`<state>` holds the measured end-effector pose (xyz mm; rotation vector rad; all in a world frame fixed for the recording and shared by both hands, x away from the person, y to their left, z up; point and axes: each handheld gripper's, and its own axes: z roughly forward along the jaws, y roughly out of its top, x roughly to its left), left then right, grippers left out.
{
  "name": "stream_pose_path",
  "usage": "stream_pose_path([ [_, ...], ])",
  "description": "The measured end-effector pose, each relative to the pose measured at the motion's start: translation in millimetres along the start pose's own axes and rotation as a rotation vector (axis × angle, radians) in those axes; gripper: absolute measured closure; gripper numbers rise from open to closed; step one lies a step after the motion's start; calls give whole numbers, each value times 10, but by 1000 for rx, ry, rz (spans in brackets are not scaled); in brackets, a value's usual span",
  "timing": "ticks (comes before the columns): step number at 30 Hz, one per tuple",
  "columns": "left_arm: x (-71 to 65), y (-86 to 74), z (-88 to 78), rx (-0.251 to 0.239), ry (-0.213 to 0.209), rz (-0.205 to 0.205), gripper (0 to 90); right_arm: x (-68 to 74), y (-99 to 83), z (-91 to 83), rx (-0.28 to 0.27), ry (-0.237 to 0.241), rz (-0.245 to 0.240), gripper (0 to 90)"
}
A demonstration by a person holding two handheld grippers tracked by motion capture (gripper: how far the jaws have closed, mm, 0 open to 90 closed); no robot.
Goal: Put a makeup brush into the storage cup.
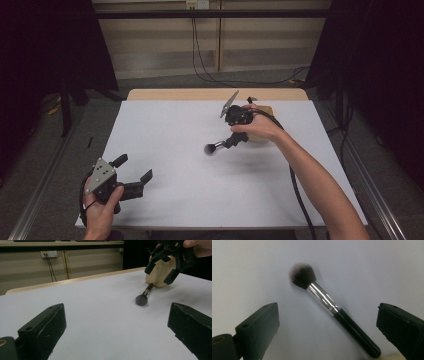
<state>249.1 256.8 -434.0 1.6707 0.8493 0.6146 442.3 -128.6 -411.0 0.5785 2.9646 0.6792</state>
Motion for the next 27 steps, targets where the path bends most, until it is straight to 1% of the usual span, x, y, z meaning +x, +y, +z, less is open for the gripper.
stream_pose_path([
  [1,0,1,-2,0,0,1,19,-28,-6,5,1,-6,0,38],
  [2,2,0,-3,-2,-1,0,19,-44,-7,1,6,-1,10,38],
  [3,5,-1,-2,0,0,1,19,-58,-12,4,4,-2,4,37],
  [7,9,-3,4,3,-1,1,20,-51,21,21,40,-9,-21,39],
  [8,5,-1,3,1,-1,1,20,-43,41,37,58,-16,-30,39],
  [9,1,1,3,1,-2,2,20,-52,53,57,64,-21,-51,41],
  [10,-2,2,3,0,-3,2,19,-47,72,69,73,-16,-46,44],
  [11,-6,2,3,-1,-7,1,20,-54,84,84,74,-7,-62,44],
  [12,-9,1,3,1,-9,0,19,-49,101,99,82,-5,-56,42],
  [13,-13,0,5,4,-11,3,20,-55,112,117,87,-9,-65,44],
  [15,-17,-1,6,4,-14,5,20,-57,137,174,112,-11,-77,54],
  [17,-15,-2,3,3,-15,4,20,-49,152,226,152,-6,-94,56],
  [18,-13,-2,1,2,-14,1,20,-52,157,253,159,-13,-101,55],
  [19,-8,-1,-1,2,-14,5,20,-54,163,278,169,-7,-93,60],
  [20,-10,-2,-1,0,-13,1,20,-60,165,293,179,0,-102,72],
  [21,-8,-1,-4,2,-13,4,20,-67,165,308,181,-7,-112,76],
  [24,-10,-1,-1,2,-14,6,20,-77,160,360,208,-1,-104,79],
  [26,-14,-2,1,1,-16,5,19,-83,158,394,237,-13,-101,82],
  [27,-15,-2,2,1,-15,5,19,-85,156,413,234,-13,-100,89],
])
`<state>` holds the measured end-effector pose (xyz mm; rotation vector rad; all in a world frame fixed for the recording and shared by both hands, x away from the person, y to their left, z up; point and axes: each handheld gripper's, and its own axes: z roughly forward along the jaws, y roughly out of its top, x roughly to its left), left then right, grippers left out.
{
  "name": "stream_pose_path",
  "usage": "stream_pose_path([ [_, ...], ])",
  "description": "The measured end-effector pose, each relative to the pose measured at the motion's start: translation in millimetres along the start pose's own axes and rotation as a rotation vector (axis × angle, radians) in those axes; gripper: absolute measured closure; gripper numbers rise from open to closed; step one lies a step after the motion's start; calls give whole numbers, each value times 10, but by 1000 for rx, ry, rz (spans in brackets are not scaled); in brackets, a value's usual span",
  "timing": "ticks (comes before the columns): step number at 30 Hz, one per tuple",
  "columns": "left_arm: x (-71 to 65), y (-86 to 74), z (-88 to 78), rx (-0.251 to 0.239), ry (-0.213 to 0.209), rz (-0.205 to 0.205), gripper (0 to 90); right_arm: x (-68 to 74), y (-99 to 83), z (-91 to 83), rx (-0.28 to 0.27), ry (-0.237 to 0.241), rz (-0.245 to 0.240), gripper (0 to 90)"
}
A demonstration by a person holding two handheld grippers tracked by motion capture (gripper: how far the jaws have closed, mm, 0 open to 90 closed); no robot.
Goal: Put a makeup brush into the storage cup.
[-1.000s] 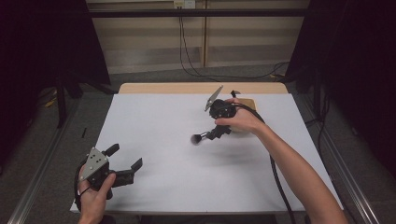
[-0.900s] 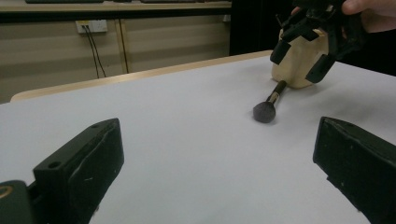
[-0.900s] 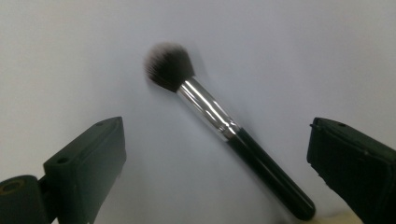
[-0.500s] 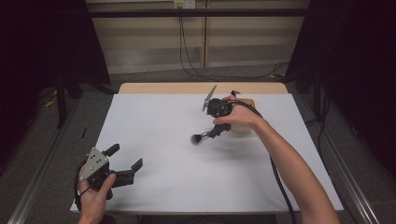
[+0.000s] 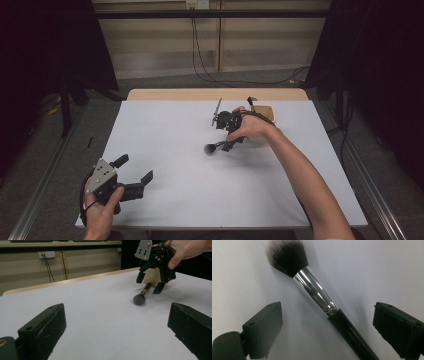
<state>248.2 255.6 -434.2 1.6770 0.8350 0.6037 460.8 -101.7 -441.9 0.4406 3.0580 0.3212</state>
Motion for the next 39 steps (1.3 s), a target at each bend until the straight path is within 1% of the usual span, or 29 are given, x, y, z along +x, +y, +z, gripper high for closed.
stream_pose_path([
  [1,-1,0,1,0,0,0,20,-6,3,6,6,2,0,110],
  [3,-1,0,1,1,1,1,19,-10,13,33,27,-17,6,124],
  [5,-1,0,0,1,0,1,20,2,25,60,54,-25,10,168],
  [7,-1,0,0,1,0,1,20,4,33,95,66,-36,-2,174],
  [10,-2,0,-1,1,0,2,19,9,49,129,81,-38,4,210],
  [11,-2,0,-1,1,0,2,20,4,55,141,81,-41,-1,218],
  [13,0,-1,-3,0,0,1,20,-7,63,151,94,-35,8,220],
  [15,2,-2,-2,1,1,0,20,-14,62,149,87,-30,27,244],
  [19,-4,-1,-3,0,0,0,19,-24,67,146,94,-26,42,262],
  [22,-3,0,0,1,0,3,20,-21,76,140,105,-22,45,279],
  [24,-3,0,-1,0,-1,3,19,-23,74,142,100,-16,45,300],
  [30,2,1,-6,0,0,7,19,-25,64,140,91,-6,43,318],
  [34,0,2,-6,1,0,8,19,-17,69,137,96,-4,41,334],
  [37,1,1,-6,1,-1,8,20,-29,65,132,98,14,48,363],
  [39,1,1,-6,1,-1,7,20,-30,63,135,92,14,60,371],
])
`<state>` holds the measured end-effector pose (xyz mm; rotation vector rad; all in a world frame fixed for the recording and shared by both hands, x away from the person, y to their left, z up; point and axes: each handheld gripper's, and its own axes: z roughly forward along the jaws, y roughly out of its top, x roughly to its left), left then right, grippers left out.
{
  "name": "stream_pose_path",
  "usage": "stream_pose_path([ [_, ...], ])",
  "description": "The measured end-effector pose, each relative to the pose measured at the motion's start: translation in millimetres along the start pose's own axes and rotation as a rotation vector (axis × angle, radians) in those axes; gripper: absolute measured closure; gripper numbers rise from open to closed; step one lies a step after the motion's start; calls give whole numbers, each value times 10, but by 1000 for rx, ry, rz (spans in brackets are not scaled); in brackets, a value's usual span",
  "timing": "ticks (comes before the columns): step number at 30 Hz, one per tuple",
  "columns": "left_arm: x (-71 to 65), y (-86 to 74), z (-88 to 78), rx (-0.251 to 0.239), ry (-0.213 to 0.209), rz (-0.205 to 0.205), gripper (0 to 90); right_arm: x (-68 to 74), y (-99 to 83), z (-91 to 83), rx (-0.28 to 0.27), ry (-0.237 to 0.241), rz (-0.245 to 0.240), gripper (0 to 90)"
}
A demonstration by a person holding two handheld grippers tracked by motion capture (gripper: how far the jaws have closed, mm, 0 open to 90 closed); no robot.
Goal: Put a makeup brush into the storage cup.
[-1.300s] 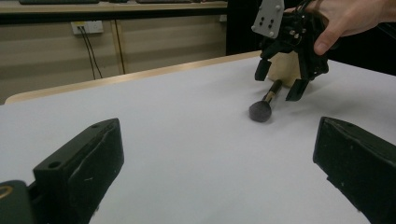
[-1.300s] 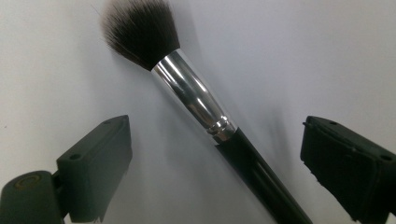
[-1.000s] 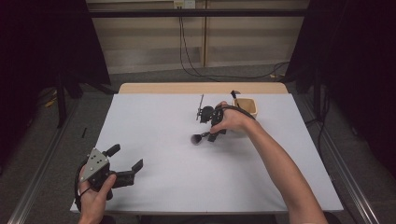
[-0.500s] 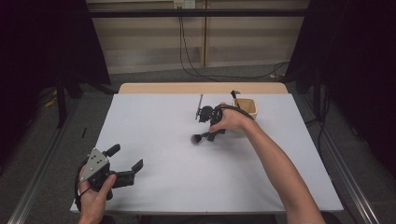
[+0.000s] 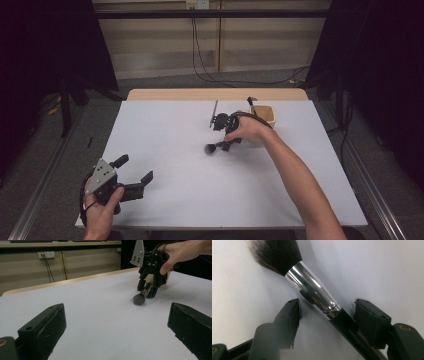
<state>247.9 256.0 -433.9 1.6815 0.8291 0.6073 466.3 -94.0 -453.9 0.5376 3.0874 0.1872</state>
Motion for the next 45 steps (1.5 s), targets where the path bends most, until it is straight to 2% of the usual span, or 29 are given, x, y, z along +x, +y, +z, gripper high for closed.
stream_pose_path([
  [4,-8,0,4,-2,-2,-4,19,-12,14,-16,-6,0,9,465],
  [7,-8,-2,6,-1,-3,-6,20,-26,21,-10,-17,0,17,473],
  [13,-8,-1,7,2,-3,-3,20,-31,43,-15,-31,-6,28,547],
  [19,-9,0,9,2,-3,0,20,-20,88,-13,-44,-13,4,595],
  [23,-6,-2,9,2,-3,-3,19,-37,86,-16,-56,0,22,641],
  [25,-3,-2,12,5,-4,-1,19,-29,94,-20,-49,3,32,675],
  [28,-6,-1,14,3,-4,-2,20,-12,123,-22,-35,2,17,726],
  [30,-6,-2,9,3,-4,-3,20,-6,130,-22,-30,2,16,731],
  [37,5,-7,1,2,1,-4,20,-33,89,-35,-36,4,64,735],
  [45,4,-8,6,4,3,-3,19,-36,45,-118,-82,1,88,735],
])
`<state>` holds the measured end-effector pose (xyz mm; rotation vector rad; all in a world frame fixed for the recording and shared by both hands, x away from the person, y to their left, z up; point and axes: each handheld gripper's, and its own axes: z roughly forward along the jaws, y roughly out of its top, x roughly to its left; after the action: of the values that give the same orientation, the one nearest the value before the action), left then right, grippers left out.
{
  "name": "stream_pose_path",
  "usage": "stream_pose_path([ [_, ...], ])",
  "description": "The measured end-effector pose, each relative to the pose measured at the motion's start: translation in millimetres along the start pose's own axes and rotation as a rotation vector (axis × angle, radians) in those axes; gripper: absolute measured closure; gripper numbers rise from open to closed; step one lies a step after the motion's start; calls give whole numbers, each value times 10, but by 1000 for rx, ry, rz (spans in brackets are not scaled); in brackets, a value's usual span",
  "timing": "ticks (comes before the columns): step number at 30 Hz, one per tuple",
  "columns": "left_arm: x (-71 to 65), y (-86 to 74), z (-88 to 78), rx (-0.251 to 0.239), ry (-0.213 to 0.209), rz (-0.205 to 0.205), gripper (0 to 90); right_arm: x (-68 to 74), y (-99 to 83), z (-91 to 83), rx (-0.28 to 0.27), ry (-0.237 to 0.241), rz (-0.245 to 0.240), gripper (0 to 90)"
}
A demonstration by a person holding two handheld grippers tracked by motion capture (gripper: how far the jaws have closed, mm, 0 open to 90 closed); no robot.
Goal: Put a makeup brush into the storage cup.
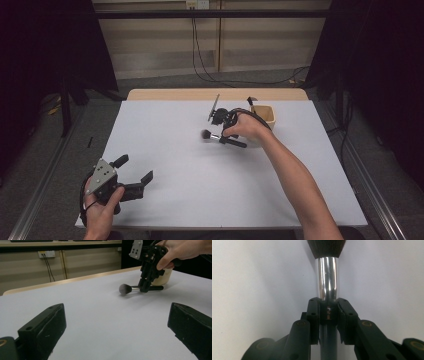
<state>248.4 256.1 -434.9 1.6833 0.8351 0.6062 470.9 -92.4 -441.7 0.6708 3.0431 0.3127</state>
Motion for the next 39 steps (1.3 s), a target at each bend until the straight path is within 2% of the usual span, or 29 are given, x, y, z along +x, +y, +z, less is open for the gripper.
stream_pose_path([
  [7,4,-1,4,3,0,4,20,38,-18,-89,-42,-12,19,735],
  [17,1,-3,8,4,0,3,19,59,-115,-177,-100,-16,80,736],
  [24,6,-6,17,7,5,-1,19,72,-229,-262,-178,-16,125,736],
  [27,5,-6,16,6,3,0,19,78,-272,-279,-196,-16,130,736],
  [28,5,-6,16,6,4,0,20,84,-282,-273,-195,-19,116,736],
  [30,8,-6,15,7,5,0,19,101,-301,-278,-202,-29,128,736],
  [36,7,-6,16,6,5,-1,20,125,-367,-332,-290,-20,155,736],
  [39,7,-1,20,4,13,-1,19,125,-395,-334,-299,-17,169,736],
])
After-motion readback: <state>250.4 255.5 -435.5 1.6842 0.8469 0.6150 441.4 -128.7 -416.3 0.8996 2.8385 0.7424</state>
